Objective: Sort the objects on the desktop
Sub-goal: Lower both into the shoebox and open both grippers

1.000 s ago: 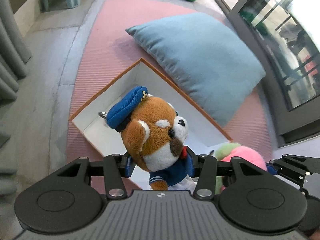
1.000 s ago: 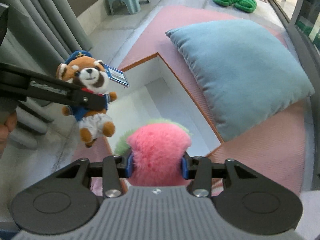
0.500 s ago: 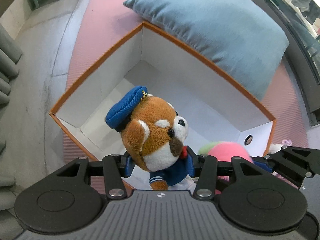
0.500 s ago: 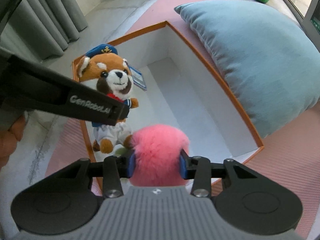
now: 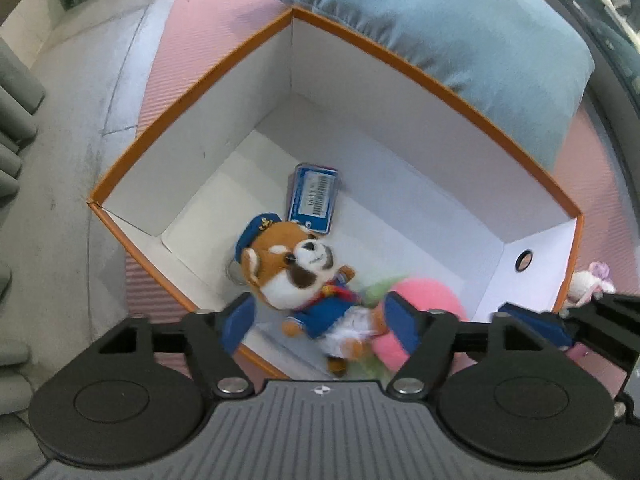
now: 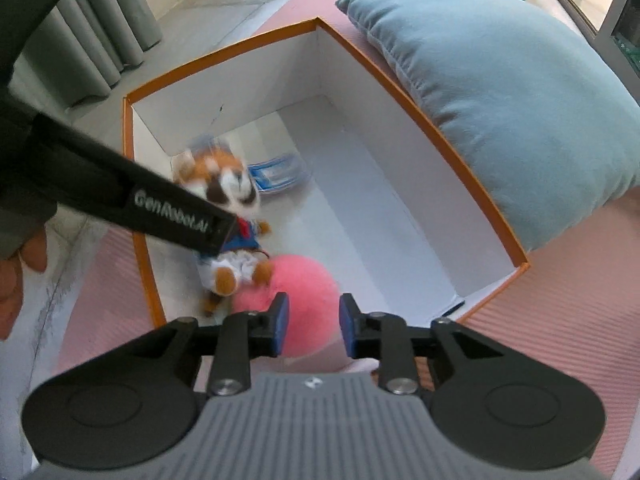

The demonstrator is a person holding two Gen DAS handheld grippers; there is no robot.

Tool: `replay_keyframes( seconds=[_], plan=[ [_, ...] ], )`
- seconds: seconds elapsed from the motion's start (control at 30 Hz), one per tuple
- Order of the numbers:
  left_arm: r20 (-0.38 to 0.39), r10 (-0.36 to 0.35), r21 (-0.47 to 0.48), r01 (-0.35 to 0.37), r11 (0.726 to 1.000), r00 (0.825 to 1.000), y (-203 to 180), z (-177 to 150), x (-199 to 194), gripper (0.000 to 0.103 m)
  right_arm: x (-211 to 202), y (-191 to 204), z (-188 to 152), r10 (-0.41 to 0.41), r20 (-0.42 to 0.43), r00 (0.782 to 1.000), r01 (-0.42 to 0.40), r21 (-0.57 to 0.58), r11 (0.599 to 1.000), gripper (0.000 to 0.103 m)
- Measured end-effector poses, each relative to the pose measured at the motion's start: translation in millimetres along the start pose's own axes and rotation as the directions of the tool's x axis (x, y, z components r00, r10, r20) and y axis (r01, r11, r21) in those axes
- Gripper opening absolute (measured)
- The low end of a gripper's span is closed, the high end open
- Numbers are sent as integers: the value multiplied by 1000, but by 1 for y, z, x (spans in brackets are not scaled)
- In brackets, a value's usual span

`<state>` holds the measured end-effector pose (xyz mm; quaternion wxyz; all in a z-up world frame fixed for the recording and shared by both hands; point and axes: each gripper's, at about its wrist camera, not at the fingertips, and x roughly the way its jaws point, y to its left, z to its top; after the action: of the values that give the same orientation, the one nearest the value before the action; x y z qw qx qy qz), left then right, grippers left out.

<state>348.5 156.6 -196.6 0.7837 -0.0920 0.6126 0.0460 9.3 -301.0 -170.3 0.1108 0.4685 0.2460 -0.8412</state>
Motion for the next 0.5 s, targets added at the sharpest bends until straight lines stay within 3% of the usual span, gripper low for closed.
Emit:
replay_keyframes(
  seconds=[0.2,0.5],
  plan=[
    [46,-23,-63,26,998,999,7,-4,-23,91,-27,-7,-12,7,36,999,-8,29,1000,36],
    [144,-59,-164,82,983,988,25,-20,-84,91,-77,-35,-58,-14,42,999,8,151,988,39]
  ],
)
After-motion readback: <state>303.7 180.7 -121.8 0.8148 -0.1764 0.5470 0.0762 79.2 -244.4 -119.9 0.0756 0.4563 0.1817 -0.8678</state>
